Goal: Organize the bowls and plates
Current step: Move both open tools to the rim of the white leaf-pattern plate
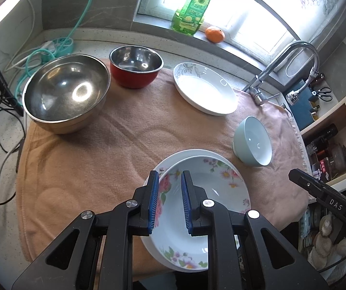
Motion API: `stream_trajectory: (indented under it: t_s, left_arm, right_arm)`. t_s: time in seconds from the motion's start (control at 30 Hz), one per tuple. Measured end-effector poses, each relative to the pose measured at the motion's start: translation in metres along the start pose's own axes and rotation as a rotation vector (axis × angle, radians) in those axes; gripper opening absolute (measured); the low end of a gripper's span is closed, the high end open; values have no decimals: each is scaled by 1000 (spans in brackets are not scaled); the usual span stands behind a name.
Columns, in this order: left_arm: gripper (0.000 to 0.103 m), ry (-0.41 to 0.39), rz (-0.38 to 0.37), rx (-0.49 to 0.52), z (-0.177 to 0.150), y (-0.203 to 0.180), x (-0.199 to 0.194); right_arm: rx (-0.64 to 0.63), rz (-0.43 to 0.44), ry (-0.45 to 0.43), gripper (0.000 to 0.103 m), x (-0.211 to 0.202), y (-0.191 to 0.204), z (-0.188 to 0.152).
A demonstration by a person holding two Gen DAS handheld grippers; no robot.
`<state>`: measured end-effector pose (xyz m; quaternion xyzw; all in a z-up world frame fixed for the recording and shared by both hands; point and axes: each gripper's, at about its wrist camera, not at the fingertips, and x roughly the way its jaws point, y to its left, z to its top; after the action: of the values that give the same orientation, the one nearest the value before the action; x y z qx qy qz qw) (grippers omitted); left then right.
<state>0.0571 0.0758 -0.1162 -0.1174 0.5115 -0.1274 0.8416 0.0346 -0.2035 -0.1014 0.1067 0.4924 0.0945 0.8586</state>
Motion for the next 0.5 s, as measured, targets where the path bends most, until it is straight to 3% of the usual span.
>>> stream_trajectory:
  t_s: [0.2, 0.5]
  left_arm:
    - [17, -24, 28, -47, 6, -22, 5]
    - [17, -71, 75, -197, 15, -51, 16]
  right_arm:
    - [-50, 55, 7, 23, -6, -25, 26]
    - [-183, 150, 54, 23, 3, -70, 81]
